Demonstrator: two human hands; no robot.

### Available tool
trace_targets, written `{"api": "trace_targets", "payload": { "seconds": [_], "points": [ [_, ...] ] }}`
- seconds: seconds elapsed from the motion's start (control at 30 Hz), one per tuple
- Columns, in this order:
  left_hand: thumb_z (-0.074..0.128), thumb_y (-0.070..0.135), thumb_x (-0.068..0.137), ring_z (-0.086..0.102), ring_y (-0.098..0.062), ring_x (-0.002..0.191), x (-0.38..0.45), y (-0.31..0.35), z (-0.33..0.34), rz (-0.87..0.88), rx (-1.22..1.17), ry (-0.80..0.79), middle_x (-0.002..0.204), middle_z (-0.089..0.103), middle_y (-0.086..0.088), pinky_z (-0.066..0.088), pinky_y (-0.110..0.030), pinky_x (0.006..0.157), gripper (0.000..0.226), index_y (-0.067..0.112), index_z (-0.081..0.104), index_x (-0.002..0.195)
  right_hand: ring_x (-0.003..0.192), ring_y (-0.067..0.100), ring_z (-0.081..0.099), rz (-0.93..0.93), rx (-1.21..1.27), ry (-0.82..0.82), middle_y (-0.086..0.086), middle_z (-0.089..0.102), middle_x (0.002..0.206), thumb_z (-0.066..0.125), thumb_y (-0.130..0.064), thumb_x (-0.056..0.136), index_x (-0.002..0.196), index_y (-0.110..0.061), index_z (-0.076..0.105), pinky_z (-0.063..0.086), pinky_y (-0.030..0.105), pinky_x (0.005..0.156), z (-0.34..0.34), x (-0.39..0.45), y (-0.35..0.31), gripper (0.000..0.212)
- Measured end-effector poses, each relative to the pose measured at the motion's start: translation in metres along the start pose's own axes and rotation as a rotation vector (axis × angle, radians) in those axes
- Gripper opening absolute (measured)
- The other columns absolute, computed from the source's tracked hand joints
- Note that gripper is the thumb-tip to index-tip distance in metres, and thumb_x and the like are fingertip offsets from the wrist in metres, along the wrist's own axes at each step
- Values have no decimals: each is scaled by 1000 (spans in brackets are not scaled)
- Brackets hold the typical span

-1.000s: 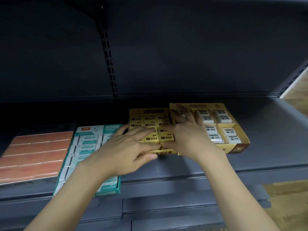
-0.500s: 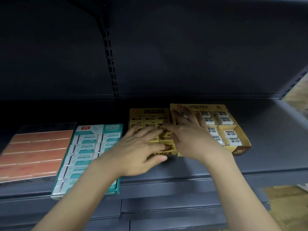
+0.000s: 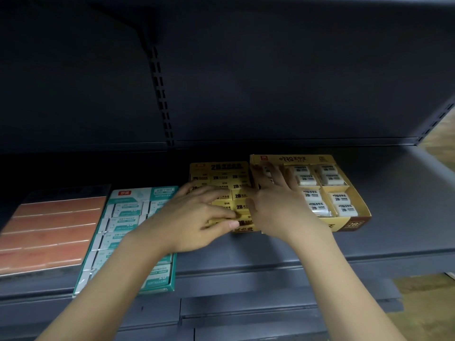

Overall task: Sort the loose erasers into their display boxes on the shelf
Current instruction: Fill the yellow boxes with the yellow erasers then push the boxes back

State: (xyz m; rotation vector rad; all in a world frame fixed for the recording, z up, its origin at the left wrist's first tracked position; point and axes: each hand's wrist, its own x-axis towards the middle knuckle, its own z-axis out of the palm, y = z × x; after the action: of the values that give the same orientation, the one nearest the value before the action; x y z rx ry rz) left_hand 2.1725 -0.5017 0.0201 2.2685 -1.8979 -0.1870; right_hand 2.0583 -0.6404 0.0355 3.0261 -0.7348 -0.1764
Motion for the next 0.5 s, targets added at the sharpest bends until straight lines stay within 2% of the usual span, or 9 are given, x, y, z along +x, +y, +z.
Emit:
{"api": "trace_targets", "payload": {
  "seconds": [0.1,0.23,0.3,0.4,0.5],
  "points": [
    [4,78,78,33,-10,133,-2,-6,4,12,-79,74,142,42,11,18,-34,110,79,38,65,110,143,26,-16,-14,21,-1,-4,-7,159,33,-33,98,132,-32,51,-14,51,111,-2,5,2,38],
    [14,74,83,44,-10,123,-2,-8,5,5,-179,154,132,52,8,31,-29,101,73,26,69,91,143,28,-17,-17,16,-26,-2,-9,159,32,-32,98,140,-32,40,-12,53,114,-3,5,0,43],
    [15,72,84,49,-10,117,-4,-10,5,-14,-184,184,124,57,8,36,-29,97,70,25,67,90,143,29,-19,-36,18,-49,0,-10,159,31,-32,99,144,-31,34,-12,54,114,-2,3,-4,45],
    [16,68,85,51,-12,115,-7,-14,4,-86,-108,211,121,57,9,39,-33,99,66,24,58,109,142,30,-19,-65,19,-30,1,-11,158,28,-34,100,144,-32,33,-14,54,113,-3,-6,-8,44],
    [1,70,80,32,-10,134,-10,-21,4,-203,26,152,142,42,10,21,-38,114,82,27,42,136,143,30,-18,-62,30,5,1,-7,158,27,-34,101,141,-32,37,-14,54,113,-2,-14,-10,42]
  ]
}}
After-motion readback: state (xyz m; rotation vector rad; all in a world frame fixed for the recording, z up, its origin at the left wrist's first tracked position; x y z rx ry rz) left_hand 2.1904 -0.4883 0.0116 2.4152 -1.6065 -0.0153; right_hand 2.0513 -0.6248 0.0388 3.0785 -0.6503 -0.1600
